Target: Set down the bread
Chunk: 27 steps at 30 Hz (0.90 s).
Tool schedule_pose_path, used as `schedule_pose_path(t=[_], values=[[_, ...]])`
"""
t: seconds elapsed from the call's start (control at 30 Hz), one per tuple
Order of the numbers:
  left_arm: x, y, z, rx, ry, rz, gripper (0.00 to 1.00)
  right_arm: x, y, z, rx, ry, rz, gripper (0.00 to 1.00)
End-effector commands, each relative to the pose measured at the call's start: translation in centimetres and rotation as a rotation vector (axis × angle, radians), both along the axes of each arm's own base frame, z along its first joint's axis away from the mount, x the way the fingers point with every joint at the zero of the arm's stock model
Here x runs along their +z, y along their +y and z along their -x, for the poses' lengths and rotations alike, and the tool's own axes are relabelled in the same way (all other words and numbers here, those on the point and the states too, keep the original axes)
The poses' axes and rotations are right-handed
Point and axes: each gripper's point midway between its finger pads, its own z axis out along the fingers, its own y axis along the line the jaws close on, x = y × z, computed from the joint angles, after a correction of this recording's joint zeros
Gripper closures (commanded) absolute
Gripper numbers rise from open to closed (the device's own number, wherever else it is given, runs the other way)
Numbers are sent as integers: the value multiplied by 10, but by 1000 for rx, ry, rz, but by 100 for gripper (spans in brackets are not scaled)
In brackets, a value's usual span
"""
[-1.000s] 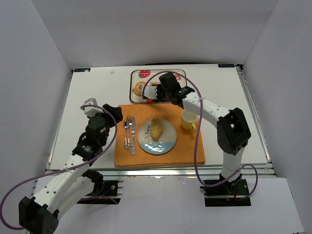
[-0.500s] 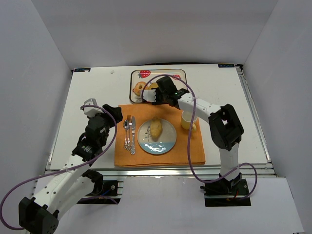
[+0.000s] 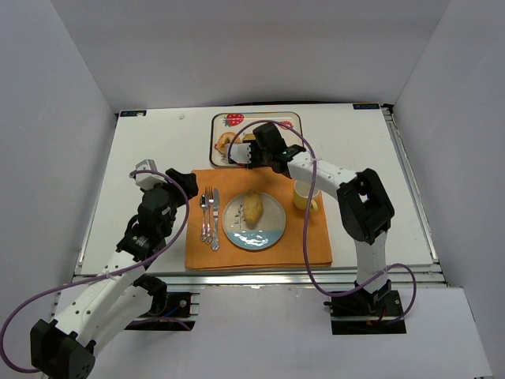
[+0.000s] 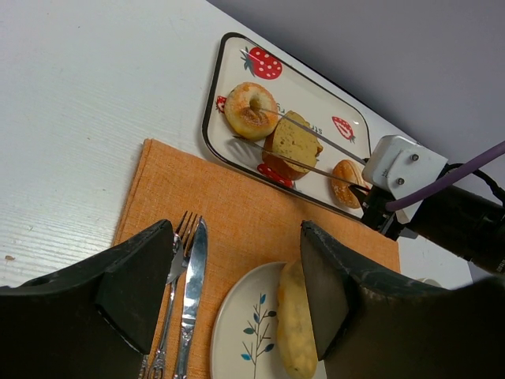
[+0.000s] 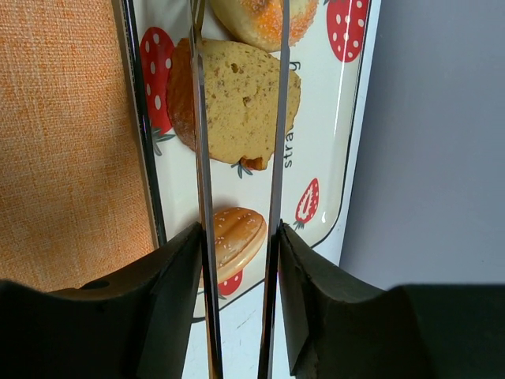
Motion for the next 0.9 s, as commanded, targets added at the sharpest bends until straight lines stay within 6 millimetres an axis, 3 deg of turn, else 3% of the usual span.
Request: schedule_pose_path(t=[0.0, 0.2, 0.4, 0.57, 0.73, 0.87], values=[[3, 3, 0, 8, -11, -2, 25, 47, 3, -5, 0, -110, -72, 52], [2, 3, 1, 7, -11, 1, 25, 39, 2, -4, -5, -101, -59, 52], [3, 4, 2, 11, -10, -3, 25, 28, 3, -9, -14, -68, -32, 57], [6, 7, 4, 17, -15, 1, 25, 21, 3, -7, -25, -19, -20, 77], [7, 7, 5, 20, -18, 4, 25, 38, 6, -2, -21, 4, -86, 96], [11, 8, 5, 22, -27, 8, 25, 71, 4, 8, -17, 23, -189, 100]])
